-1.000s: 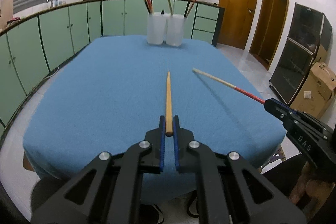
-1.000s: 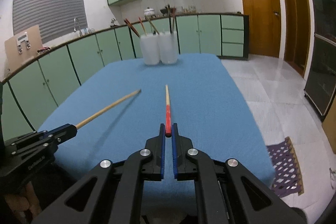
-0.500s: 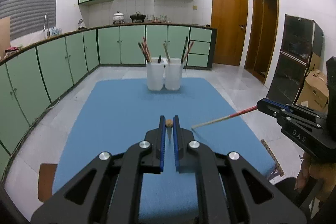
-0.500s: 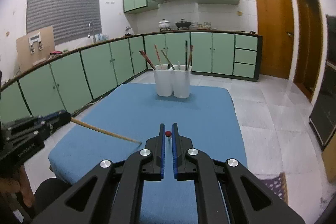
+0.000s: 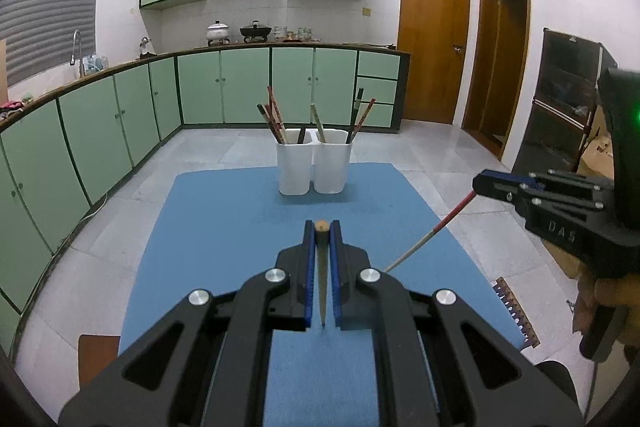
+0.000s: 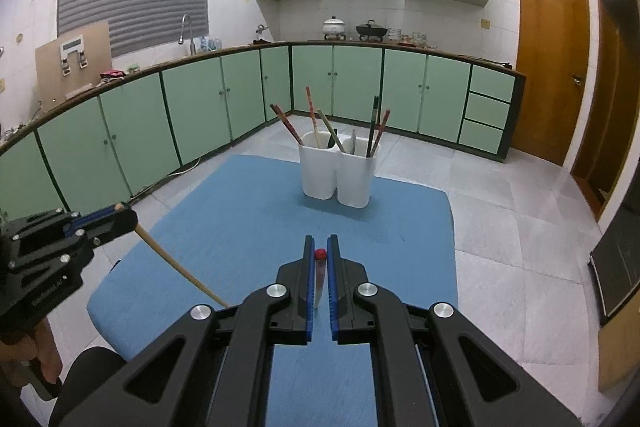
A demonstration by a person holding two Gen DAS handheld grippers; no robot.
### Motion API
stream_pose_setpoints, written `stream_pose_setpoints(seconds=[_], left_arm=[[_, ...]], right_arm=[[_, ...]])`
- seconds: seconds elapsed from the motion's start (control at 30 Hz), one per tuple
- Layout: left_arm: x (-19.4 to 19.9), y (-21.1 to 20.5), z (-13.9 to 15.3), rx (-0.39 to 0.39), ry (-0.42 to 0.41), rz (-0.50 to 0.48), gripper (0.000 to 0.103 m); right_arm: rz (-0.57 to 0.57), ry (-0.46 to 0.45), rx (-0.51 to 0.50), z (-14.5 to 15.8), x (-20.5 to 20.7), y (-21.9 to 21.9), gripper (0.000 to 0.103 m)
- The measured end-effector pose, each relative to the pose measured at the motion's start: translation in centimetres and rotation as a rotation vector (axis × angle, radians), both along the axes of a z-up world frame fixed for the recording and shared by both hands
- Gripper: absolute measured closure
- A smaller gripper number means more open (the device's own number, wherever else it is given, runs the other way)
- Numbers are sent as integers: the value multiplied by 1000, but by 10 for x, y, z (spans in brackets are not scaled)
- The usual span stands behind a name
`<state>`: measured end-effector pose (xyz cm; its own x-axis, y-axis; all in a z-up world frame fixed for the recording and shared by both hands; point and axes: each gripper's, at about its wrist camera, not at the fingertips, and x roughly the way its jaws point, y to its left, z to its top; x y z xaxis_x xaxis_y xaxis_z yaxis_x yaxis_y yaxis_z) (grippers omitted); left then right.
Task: Organize utensils
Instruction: 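Carry both chopsticks to the white holder and drop them in with both tools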
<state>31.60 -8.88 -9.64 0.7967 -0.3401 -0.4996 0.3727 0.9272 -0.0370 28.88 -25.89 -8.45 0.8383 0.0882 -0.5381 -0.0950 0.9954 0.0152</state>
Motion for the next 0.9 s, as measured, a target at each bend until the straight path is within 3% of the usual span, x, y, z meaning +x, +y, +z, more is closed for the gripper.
stream_pose_setpoints(seconds=[0.27, 0.47, 0.67, 0.9], left_arm=[[4, -1, 11, 10, 10, -26, 97], [19, 2, 32, 1, 21, -45, 97], [56, 0, 70, -5, 13, -63, 97], [115, -6, 115, -20, -19, -61, 97]], right_arm=[[28, 26, -18, 9, 6, 3, 97], [62, 41, -34, 33, 15, 4, 97], [87, 11, -78, 77, 39, 9, 97], [72, -50, -79, 132, 100, 5, 97]])
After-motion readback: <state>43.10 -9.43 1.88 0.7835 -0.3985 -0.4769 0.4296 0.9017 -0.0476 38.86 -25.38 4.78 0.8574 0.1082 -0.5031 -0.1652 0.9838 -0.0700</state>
